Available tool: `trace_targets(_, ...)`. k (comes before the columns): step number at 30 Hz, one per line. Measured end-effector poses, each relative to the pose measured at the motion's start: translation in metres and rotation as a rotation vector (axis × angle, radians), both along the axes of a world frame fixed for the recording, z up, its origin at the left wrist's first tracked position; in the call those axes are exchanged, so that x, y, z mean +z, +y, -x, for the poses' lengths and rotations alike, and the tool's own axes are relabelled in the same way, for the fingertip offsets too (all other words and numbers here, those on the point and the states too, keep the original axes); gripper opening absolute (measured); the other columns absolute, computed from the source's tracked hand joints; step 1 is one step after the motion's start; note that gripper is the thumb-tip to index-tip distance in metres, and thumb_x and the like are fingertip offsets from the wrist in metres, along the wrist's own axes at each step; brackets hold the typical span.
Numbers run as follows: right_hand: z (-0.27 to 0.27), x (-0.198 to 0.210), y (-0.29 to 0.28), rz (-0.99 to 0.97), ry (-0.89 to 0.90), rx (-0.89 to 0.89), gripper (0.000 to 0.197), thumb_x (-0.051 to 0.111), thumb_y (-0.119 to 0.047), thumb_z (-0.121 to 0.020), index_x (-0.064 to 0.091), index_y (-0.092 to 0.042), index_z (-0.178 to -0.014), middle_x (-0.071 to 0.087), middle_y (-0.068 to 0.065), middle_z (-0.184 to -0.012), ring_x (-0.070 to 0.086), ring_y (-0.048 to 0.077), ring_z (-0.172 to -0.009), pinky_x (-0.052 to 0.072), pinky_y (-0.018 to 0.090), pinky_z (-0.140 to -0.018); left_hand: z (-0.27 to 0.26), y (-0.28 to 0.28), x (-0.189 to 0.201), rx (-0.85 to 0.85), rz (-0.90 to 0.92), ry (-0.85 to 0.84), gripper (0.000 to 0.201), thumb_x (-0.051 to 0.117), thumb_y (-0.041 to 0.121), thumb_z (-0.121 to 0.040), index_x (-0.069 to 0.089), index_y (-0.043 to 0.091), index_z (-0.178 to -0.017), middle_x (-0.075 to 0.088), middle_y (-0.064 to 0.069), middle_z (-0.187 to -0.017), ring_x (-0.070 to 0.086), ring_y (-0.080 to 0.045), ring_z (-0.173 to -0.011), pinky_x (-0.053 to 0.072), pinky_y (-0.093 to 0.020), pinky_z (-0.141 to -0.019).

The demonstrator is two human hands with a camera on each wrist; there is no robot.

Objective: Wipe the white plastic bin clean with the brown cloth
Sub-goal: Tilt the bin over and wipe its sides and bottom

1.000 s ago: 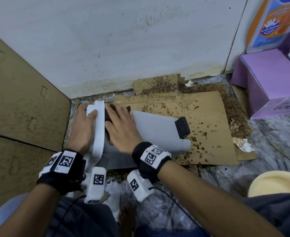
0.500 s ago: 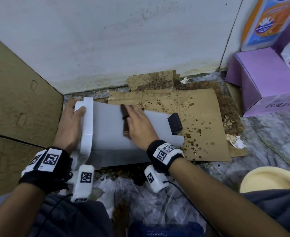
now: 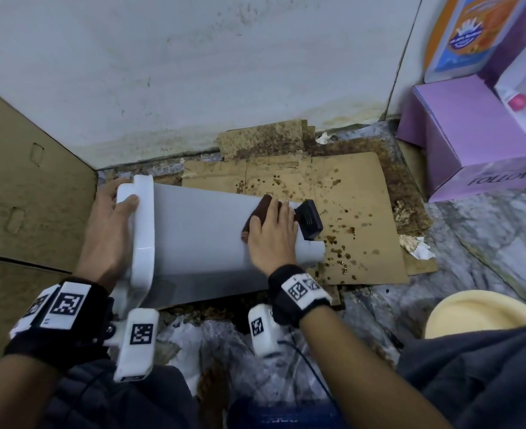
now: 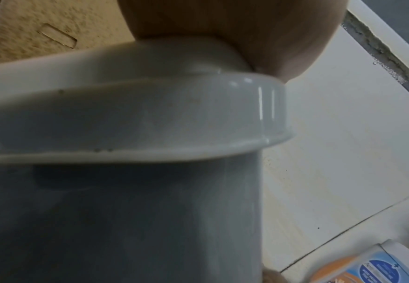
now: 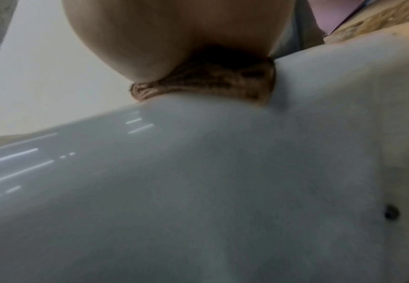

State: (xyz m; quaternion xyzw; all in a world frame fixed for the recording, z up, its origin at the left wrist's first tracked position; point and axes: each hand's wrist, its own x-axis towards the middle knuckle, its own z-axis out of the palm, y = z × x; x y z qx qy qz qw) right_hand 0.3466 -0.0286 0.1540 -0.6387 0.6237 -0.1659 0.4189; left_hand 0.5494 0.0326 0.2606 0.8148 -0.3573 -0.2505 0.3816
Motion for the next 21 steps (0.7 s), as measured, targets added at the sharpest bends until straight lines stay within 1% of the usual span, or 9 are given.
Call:
trace_targets(2, 0.0, -0.002, -0.022, 0.006, -0.007, 0.054, 0.062, 0.028, -0.033, -0.1, 0.008, -0.008, -0.153, 0.003, 0.014, -0.161, -0.001, 0.027, -0.149, -0.001, 0.043, -0.121, 0.001, 0.0, -0.001, -0.016, 0.001, -0.012, 0.052, 0.044, 0.038, -0.093, 0.043, 0.028, -0.143, 0.05, -0.004, -0.141, 0.05, -0.028, -0.128, 0.038, -0.053, -0.111)
trace_targets(4, 0.003, -0.006, -0.037, 0.019, -0.002, 0.095, 0.061, 0.029, -0.032, -0.1, 0.009, -0.008, -0.153, 0.007, 0.014, -0.161, 0.002, 0.027, -0.149, 0.001, 0.043, -0.121, 0.0, -0.001, -0.003, -0.017, 0.008, -0.03, 0.045, 0.043, 0.028, -0.102, 0.041, 0.024, -0.147, 0.049, -0.003, -0.141, 0.048, -0.025, -0.128, 0.038, -0.047, -0.11)
trace_targets(6, 0.006, -0.008, -0.037, 0.023, -0.015, 0.089, 0.061, 0.029, -0.033, -0.101, 0.009, -0.009, -0.153, 0.006, 0.013, -0.161, 0.001, 0.026, -0.149, 0.001, 0.043, -0.121, 0.0, -0.003, -0.005, -0.003, 0.005, -0.022, 0.043, 0.041, 0.025, -0.105, 0.04, 0.023, -0.148, 0.048, 0.001, -0.135, 0.048, -0.022, -0.122, 0.039, -0.042, -0.105)
trace_targets(7, 0.008, -0.009, -0.031, 0.026, -0.023, 0.074, 0.061, 0.029, -0.033, -0.101, 0.008, -0.009, -0.153, 0.004, 0.012, -0.162, 0.0, 0.026, -0.149, 0.001, 0.042, -0.121, 0.0, -0.003, -0.004, 0.0, 0.001, -0.006, 0.043, 0.041, 0.026, -0.105, 0.04, 0.024, -0.147, 0.047, 0.002, -0.133, 0.049, -0.021, -0.12, 0.04, -0.042, -0.104)
trace_targets(10, 0.011, -0.01, -0.002, 0.064, -0.034, 0.026, 0.062, 0.029, -0.033, -0.101, 0.005, -0.011, -0.153, 0.001, 0.011, -0.162, -0.003, 0.023, -0.149, -0.001, 0.039, -0.121, -0.006, 0.001, -0.006, 0.019, 0.008, 0.013, 0.044, 0.043, 0.032, -0.101, 0.042, 0.029, -0.145, 0.049, 0.003, -0.131, 0.051, -0.024, -0.121, 0.041, -0.05, -0.108)
trace_targets(12, 0.01, -0.009, 0.011, 0.076, -0.034, 0.017, 0.062, 0.03, -0.032, -0.1, 0.005, -0.011, -0.153, 0.0, 0.011, -0.162, -0.003, 0.023, -0.149, -0.001, 0.04, -0.121, -0.013, 0.006, -0.008, 0.041, -0.003, 0.015, 0.047, 0.045, 0.041, -0.094, 0.044, 0.036, -0.141, 0.051, 0.002, -0.131, 0.052, -0.027, -0.123, 0.04, -0.054, -0.109)
trace_targets(16, -0.002, -0.006, -0.004, 0.089, -0.002, 0.037, 0.061, 0.032, -0.032, -0.098, 0.014, -0.009, -0.152, 0.009, 0.015, -0.16, 0.004, 0.029, -0.148, 0.002, 0.047, -0.12, -0.02, 0.011, -0.012, 0.032, -0.012, 0.055, 0.053, 0.047, 0.058, -0.078, 0.045, 0.05, -0.13, 0.054, 0.0, -0.132, 0.055, -0.031, -0.123, 0.041, -0.058, -0.108)
trace_targets(19, -0.008, -0.01, -0.029, 0.129, 0.006, 0.067, 0.057, 0.033, -0.033, -0.098, 0.023, -0.01, -0.15, 0.021, 0.015, -0.158, 0.014, 0.029, -0.146, 0.007, 0.047, -0.12, -0.025, 0.009, -0.015, 0.016, -0.005, 0.057, 0.057, 0.048, 0.059, -0.076, 0.045, 0.049, -0.133, 0.054, 0.0, -0.138, 0.054, -0.029, -0.127, 0.04, -0.058, -0.109)
trace_targets(21, -0.008, -0.013, -0.035, 0.131, -0.002, 0.071, 0.056, 0.033, -0.032, -0.099, 0.026, -0.011, -0.149, 0.023, 0.014, -0.157, 0.016, 0.028, -0.146, 0.007, 0.045, -0.12, -0.029, 0.006, -0.02, 0.024, 0.014, 0.047, 0.06, 0.049, 0.057, -0.077, 0.046, 0.044, -0.135, 0.055, 0.0, -0.137, 0.054, -0.029, -0.127, 0.039, -0.057, -0.11)
